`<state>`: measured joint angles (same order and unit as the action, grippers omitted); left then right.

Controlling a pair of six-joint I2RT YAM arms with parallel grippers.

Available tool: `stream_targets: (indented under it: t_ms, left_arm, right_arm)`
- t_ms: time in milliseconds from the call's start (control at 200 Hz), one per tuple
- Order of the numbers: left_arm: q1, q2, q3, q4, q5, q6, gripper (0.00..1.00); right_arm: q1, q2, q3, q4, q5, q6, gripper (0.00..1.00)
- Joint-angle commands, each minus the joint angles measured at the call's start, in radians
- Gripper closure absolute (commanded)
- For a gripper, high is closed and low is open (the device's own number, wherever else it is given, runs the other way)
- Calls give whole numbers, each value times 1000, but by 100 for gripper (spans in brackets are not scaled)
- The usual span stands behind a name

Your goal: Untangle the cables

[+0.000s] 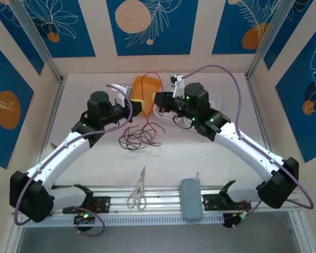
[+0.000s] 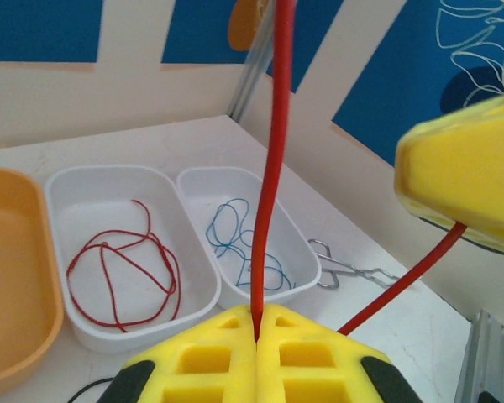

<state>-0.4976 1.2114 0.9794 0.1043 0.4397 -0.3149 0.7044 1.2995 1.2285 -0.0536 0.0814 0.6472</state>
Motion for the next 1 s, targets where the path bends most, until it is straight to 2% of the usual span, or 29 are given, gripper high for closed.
stream_targets:
  t_ms: [0,110,250,365,530,670,935,995]
  left_arm:
    - [-29,19,-43,128,76,95,100]
    - [-60,22,-93,185,126,168,100]
    - [-78,45,-104,172,73,229,97]
    - [-88,67,-84,159,52,272,92]
    - [-103,63,-96,172,105,347,87]
    - [-103,33,-148,201,110,378,83]
    - [-98,3,-171,146,73,425,78]
    - [-96,5,-158,122,93,443,72]
  right_arm:
    - [-2,-21,30,-21,-40,31,100]
    - [-2,-16,31,-28,-40,37,100]
    - [-1,-11,34,-27,-56,49,100]
    - [-1,-8,35,-31,-67,58,100]
    - [1,-10,35,-39,-53,53,100]
    - [0,-12,34,-42,-42,45,100]
    - [2,-10,35,-40,-51,41,100]
    - [4,-9,36,-41,-51,38,100]
